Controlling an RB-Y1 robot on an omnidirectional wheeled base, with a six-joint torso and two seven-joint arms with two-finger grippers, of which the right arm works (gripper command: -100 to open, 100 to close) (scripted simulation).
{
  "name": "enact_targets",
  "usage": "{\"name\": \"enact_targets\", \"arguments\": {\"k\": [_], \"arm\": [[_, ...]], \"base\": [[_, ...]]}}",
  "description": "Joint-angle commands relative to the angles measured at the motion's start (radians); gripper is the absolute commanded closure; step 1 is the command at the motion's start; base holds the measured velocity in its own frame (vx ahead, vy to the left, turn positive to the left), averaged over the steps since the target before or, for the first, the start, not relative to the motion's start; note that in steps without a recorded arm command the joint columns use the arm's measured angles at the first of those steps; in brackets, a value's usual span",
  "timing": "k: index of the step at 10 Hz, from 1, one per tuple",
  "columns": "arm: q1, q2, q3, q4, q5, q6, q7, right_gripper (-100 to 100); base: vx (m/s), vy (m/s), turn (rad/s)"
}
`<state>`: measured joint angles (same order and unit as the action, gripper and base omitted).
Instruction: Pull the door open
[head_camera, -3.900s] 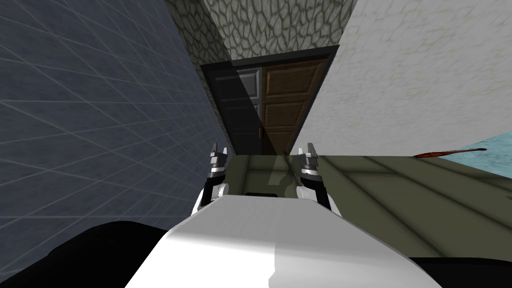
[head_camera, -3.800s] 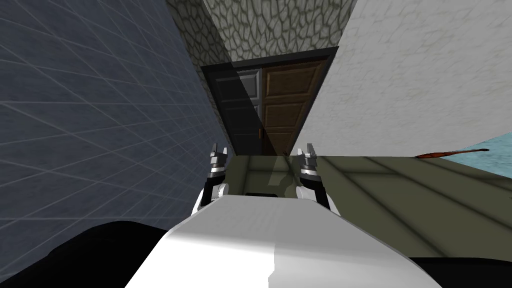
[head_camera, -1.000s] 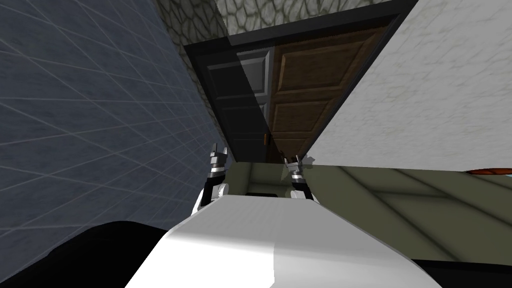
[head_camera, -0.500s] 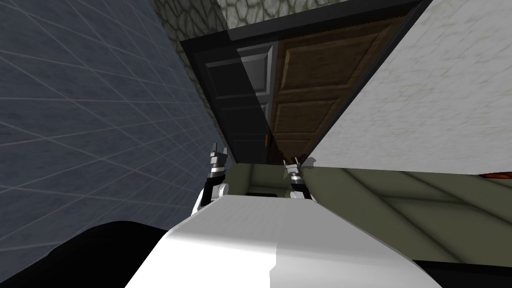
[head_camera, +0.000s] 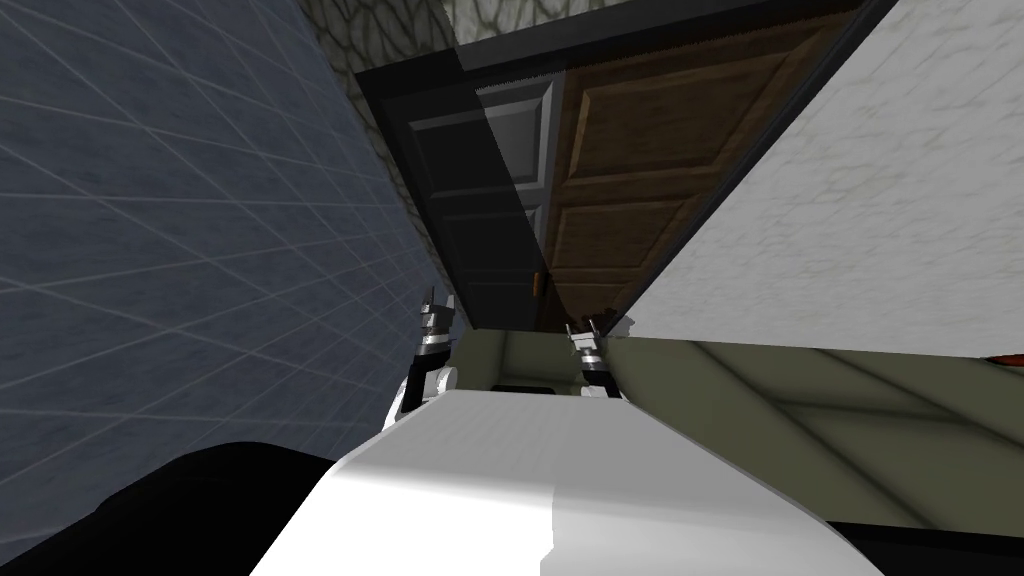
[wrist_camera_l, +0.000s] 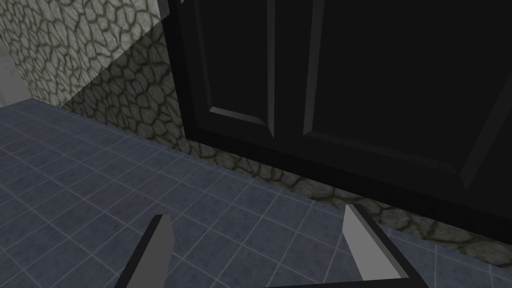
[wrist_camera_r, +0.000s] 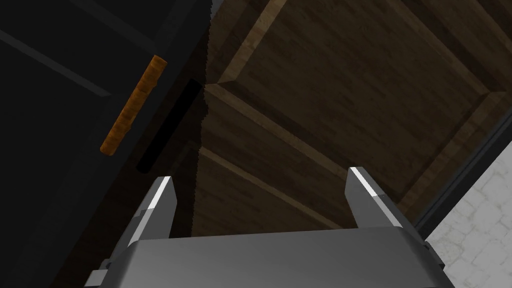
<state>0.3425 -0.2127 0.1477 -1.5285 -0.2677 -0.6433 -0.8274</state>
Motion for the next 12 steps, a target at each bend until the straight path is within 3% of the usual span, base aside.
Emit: {"name": "enact_targets", "arguments": {"k": [1,12], "arm": [[-0.005,-0.008,0.008,0.030,-0.014,-0.012,-0.041,-100],[-0.056,-0.067,0.057,0.240,-0.104,-0.086,-0.294,-100]], "base": [[0.103,0.045,0.009],[0.101,0.029,0.012]]}}
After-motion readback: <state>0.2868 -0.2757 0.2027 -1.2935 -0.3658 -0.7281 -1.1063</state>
